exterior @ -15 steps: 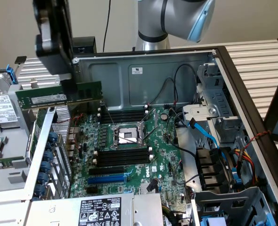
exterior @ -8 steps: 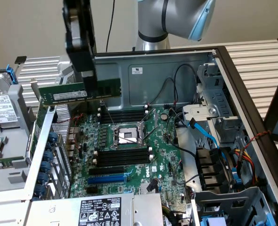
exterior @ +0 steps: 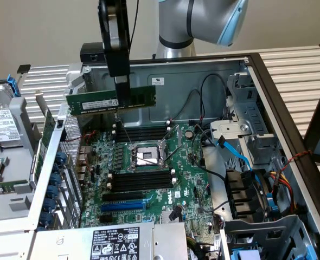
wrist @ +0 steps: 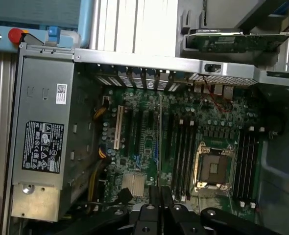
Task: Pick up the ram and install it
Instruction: 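Pick up the ram and move it above insertion slot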
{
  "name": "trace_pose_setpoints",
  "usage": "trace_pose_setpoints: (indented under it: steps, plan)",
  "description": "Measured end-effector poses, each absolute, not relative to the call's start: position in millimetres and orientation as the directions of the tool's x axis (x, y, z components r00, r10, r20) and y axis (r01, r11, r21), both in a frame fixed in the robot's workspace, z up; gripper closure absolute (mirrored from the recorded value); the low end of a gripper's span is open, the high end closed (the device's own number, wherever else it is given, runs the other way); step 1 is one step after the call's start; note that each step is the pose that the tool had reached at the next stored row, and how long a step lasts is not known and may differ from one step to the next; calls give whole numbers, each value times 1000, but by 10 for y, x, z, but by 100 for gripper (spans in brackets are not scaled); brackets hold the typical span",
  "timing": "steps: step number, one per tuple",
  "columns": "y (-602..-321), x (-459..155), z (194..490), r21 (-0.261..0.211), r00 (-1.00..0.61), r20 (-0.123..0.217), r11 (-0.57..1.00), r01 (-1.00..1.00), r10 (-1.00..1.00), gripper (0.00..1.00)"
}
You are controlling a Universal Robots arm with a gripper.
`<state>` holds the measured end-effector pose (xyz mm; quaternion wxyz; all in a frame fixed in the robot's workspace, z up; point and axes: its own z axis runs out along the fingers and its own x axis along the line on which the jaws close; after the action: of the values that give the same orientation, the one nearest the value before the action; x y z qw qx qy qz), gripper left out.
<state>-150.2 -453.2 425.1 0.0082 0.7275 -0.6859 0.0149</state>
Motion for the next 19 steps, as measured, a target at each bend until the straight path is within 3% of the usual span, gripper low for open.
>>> trace_pose_setpoints:
  steps: [19]
  plan:
    - [-4350, -1323, 4207, -24, 41, 32, -42, -999, -999, 87]
